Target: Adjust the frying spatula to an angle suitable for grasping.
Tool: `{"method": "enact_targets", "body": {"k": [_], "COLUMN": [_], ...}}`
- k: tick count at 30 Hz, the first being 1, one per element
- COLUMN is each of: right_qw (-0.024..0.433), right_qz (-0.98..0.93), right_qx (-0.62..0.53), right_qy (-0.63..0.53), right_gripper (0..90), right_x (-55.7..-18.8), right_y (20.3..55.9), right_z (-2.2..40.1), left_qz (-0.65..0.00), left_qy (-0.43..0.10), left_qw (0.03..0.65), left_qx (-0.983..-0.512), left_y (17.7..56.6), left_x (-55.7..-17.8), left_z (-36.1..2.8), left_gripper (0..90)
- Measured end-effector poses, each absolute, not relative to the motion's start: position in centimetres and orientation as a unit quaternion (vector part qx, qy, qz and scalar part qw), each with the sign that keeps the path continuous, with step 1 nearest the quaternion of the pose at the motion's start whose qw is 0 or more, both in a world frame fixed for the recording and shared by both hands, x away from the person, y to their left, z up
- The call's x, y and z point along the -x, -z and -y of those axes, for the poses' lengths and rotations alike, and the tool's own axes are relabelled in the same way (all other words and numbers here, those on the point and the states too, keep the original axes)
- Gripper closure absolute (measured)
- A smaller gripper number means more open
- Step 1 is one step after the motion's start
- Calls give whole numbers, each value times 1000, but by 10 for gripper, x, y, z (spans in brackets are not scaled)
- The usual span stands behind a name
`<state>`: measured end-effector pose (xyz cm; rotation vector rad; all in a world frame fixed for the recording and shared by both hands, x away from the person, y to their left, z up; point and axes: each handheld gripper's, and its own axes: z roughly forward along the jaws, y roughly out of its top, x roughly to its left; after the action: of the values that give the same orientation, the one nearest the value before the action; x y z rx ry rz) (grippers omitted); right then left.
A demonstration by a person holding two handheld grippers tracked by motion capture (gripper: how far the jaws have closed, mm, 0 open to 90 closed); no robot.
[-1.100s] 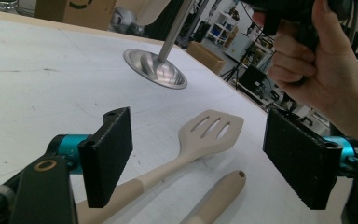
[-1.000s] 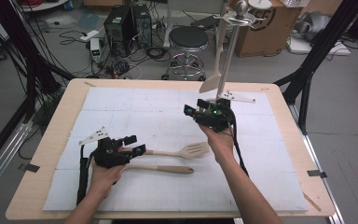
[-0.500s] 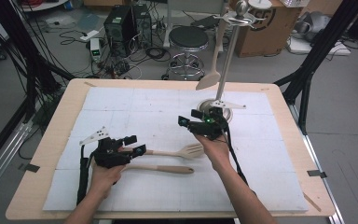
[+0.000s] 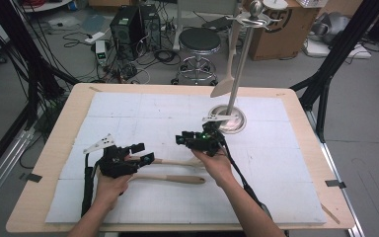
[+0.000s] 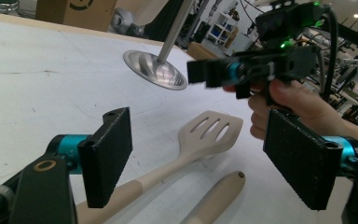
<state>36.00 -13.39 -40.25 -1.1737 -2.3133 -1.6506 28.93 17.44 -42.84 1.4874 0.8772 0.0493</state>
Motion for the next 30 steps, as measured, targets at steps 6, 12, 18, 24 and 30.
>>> {"method": "enact_targets", "body": {"k": [6,12,18,24,30], "right_qw": [60,82,110,127,146], "right_qz": [776,787,805,836,849], "right_qx": [377,370,351,322,313], "right_qy": [502,487,465,426,399], "right_gripper": [884,899,899,899,899], "right_x": [-361,-364,-362,-359,-358], "right_y": [414,422,431,439,443], "right_z": [121,109,92,72,58], "left_qz": [-387,-389,-392,-390,-390], "left_qy": [-22,-22,-21,-23,-21], "left_qw": [651,652,651,653,652], "left_qx": [-652,-650,-650,-648,-649], "left_y": [428,428,428,427,427], "left_x": [-290,-289,-290,-289,-289], "left_z": [-175,-176,-176,-177,-177], "left_gripper": [244,244,244,244,244]}}
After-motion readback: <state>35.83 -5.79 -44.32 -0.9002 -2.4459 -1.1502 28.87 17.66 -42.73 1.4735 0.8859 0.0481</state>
